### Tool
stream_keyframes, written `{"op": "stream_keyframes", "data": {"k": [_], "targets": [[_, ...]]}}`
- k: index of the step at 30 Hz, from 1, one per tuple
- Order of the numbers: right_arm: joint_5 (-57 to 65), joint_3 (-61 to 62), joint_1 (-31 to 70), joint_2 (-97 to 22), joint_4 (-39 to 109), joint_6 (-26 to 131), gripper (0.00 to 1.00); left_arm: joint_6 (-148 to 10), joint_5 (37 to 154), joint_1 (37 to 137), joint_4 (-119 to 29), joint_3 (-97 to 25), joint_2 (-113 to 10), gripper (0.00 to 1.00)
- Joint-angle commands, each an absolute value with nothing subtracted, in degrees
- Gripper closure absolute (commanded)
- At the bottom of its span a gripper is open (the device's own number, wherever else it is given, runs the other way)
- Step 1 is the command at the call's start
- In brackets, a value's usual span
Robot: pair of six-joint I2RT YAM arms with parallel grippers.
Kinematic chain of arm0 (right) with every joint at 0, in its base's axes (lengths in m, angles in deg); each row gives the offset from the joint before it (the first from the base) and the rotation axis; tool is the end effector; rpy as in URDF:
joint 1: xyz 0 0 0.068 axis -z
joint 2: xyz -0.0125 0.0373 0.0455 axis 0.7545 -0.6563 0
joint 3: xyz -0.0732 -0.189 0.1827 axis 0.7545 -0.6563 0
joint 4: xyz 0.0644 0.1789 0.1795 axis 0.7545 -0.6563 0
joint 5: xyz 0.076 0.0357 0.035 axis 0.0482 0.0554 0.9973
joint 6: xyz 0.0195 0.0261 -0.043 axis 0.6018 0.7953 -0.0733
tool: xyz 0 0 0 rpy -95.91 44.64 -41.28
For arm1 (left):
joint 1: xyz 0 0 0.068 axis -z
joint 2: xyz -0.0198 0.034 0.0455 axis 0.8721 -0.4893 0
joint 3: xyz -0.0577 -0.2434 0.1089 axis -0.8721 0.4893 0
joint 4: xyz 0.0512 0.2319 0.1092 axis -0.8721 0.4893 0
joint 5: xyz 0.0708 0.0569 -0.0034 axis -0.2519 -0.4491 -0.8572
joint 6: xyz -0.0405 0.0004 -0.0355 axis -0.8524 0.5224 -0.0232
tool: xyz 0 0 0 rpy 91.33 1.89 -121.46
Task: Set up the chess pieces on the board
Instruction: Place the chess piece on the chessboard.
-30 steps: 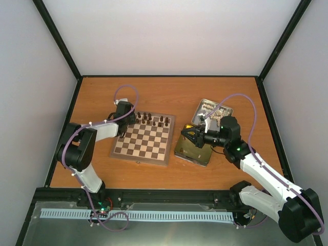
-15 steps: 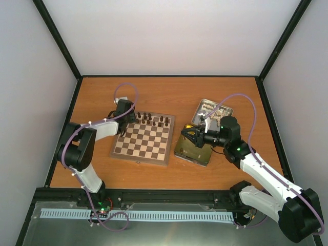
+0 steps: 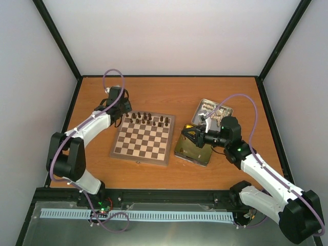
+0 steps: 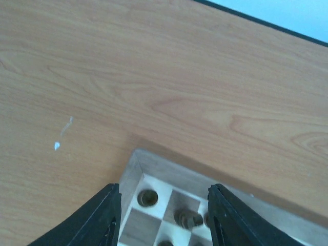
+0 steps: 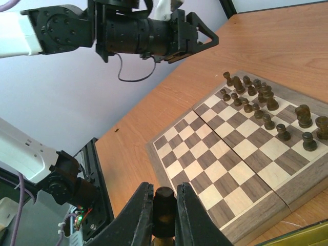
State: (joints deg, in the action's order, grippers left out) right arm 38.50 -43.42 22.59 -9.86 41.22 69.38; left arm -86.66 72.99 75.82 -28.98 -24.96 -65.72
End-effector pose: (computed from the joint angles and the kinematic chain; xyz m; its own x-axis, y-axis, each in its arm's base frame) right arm 0.1771 0.1147 0.2633 -0.5972 0.0375 -0.8012 -0.7286 0.3924 0.5614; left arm 0.3338 -0.0809 0.2382 -0.6079 -0.3301 -0.7222 -0.2570 0.9423 -0.2144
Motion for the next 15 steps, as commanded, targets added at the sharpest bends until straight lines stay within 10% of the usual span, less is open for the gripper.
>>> {"op": "stream_keyframes", "data": {"k": [1, 15], "targets": [[35.27, -41.83, 22.30, -10.26, 40.27, 69.67, 0.93, -88.77, 79.29, 75.47, -24.68, -25.34, -60.11, 0.52], [0.01, -36.37, -0.99, -37.04, 64.13, 61.15, 0.93, -91.20, 89.64, 75.47, -19.63, -15.45, -36.37, 0.48]]}}
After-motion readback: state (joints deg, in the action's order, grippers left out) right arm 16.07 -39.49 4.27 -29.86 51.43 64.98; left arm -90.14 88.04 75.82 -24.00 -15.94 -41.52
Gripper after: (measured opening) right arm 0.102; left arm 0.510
